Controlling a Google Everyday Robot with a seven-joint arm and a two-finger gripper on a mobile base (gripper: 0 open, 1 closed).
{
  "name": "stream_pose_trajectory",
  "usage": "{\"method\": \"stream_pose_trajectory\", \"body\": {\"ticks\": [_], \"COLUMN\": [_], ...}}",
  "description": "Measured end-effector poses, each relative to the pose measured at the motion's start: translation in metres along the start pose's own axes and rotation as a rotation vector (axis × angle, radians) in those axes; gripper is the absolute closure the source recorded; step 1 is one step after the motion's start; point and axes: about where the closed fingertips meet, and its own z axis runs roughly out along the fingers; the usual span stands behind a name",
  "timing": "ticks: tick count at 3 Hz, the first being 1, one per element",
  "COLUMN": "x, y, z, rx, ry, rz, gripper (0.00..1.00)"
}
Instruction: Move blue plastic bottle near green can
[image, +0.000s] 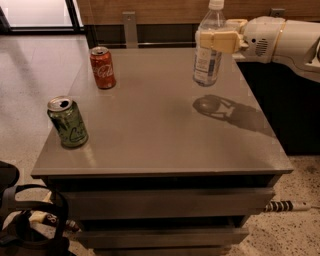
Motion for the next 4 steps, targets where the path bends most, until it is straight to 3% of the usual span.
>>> {"method": "stream_pose_trajectory", "body": {"ticks": [1, 2, 3, 4], "x": [0.002, 0.017, 0.017, 0.019], "y": [0.062, 0.097, 0.097, 0.127], "z": [0.013, 0.022, 0.022, 0.035], "rx": [-0.015, -0.048, -0.048, -0.044], "ry": [-0.009, -0.006, -0.006, 0.009], "rz": [0.046, 0.091, 0.091, 0.079], "gripper": [1.00, 1.00, 1.00, 1.00]}}
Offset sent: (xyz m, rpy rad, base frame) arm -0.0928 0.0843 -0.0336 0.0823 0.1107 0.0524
